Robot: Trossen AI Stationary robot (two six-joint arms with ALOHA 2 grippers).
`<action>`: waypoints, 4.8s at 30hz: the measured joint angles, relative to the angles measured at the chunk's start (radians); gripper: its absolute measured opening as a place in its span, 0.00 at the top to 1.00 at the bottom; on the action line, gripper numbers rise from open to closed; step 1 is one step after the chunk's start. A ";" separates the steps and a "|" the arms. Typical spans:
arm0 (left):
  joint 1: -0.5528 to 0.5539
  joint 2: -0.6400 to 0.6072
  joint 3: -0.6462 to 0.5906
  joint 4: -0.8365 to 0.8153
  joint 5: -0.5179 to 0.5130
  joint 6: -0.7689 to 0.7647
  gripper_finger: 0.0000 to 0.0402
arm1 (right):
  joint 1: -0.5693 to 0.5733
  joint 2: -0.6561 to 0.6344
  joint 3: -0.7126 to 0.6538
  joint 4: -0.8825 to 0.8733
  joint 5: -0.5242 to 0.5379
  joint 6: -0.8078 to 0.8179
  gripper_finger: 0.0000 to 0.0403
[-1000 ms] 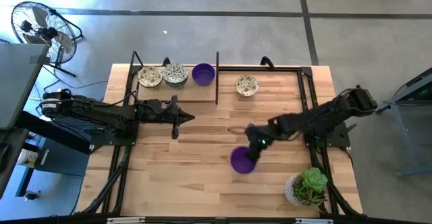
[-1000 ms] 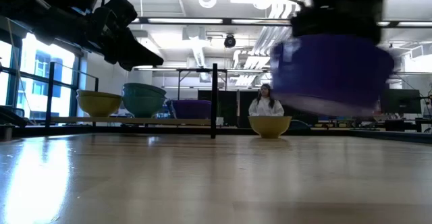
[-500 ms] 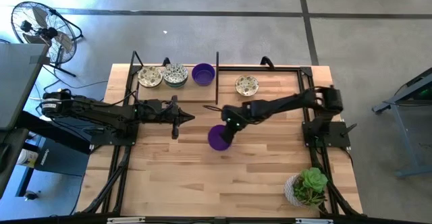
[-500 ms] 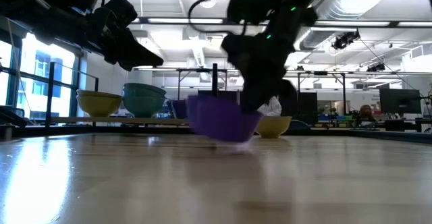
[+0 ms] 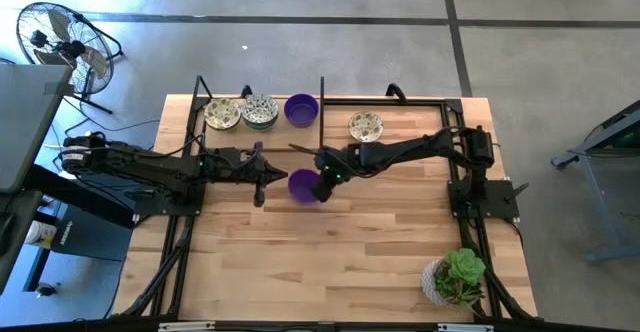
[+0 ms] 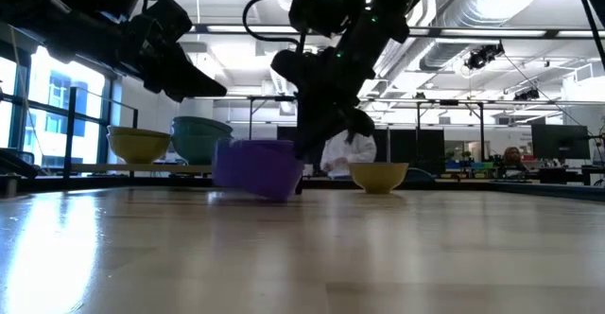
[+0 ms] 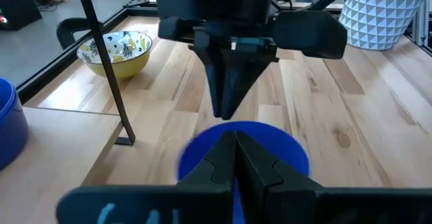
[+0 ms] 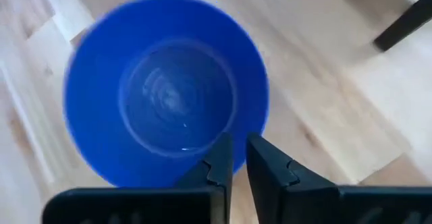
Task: Pick & Place Mini bowls
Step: Stack the violet bowl on top of the other violet bowls on the shelf
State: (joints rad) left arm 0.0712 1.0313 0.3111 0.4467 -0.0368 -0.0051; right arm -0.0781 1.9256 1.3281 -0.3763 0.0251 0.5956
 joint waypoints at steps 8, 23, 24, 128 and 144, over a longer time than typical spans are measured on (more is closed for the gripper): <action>0.000 0.000 0.000 -0.007 0.001 0.000 1.00 | 0.006 -0.010 0.000 -0.013 0.072 -0.120 0.87; 0.000 0.000 0.001 -0.097 0.004 -0.008 1.00 | 0.063 -0.227 -0.474 0.624 0.047 -0.372 0.99; 0.000 0.000 0.003 -0.108 0.000 -0.008 1.00 | 0.061 -0.254 -0.512 0.660 0.046 -0.380 1.00; 0.388 0.481 0.949 -1.080 -0.036 0.196 0.99 | -0.079 -0.488 -0.967 1.238 0.016 -0.552 0.99; 0.475 0.624 1.018 -0.993 0.049 0.239 0.99 | -0.079 -0.488 -0.967 1.239 0.016 -0.552 1.00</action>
State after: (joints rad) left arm 0.5466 1.6552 1.3293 -0.5468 0.0120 0.2335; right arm -0.1566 1.4372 0.3614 0.8631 0.0411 0.0434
